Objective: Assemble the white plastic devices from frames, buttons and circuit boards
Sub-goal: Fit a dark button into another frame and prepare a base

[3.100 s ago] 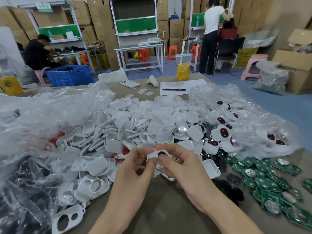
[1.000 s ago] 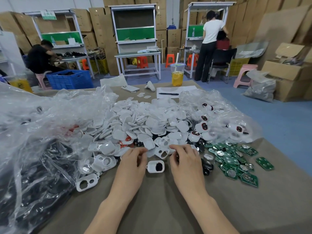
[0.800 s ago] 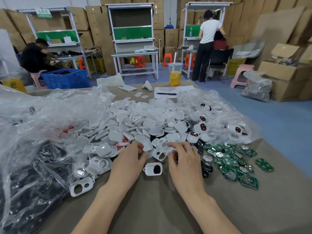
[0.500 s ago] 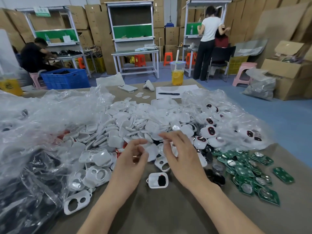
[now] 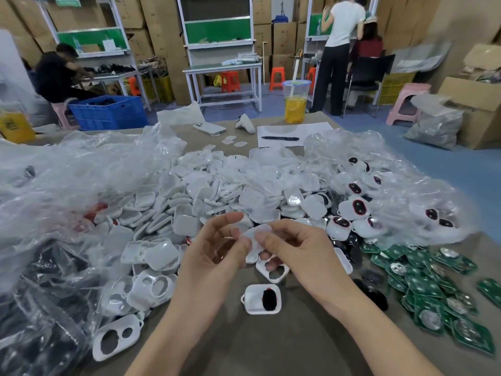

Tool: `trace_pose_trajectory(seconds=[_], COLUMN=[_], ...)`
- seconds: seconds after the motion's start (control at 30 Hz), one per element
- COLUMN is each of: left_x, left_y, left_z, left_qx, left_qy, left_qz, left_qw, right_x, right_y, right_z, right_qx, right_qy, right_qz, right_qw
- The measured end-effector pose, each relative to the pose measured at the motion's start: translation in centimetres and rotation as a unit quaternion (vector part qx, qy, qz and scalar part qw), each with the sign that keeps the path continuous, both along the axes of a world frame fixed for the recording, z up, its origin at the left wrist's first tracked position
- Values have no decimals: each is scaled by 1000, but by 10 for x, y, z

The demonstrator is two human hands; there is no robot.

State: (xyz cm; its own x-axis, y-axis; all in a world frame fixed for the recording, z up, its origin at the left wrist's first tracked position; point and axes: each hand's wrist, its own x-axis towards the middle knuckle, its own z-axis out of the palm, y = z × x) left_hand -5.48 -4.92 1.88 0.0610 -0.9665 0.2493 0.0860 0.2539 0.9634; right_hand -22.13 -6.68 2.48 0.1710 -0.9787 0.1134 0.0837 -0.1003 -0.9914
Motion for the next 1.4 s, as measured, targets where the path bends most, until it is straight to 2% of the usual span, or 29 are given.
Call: trace_pose_trajectory(seconds=[0.17, 0.4, 0.7, 0.9, 1.03, 1.4], left_x=[4, 4, 5, 5, 6, 5], left_y=[1, 1, 2, 3, 3, 4], left_z=[-1, -1, 4, 5, 4, 6], left_qx=[-3, 1, 20, 30, 36, 39], left_qy=[17, 31, 107, 104, 100, 92], left_qz=[-21, -16, -30, -23, -23, -34], left_qw=[1000, 999, 994, 994, 994, 994], right_x=[-2, -6, -5, -5, -6, -7], right_y=[-2, 0, -1, -3, -3, -1], right_z=[0, 2, 2, 0, -3, 1], right_qx=[12, 29, 40, 59, 59, 45], right_qy=[-40, -41, -70, -92, -73, -78], right_qz=[-12, 12, 34, 49, 61, 42], right_qw=[999, 999, 996, 993, 994, 995])
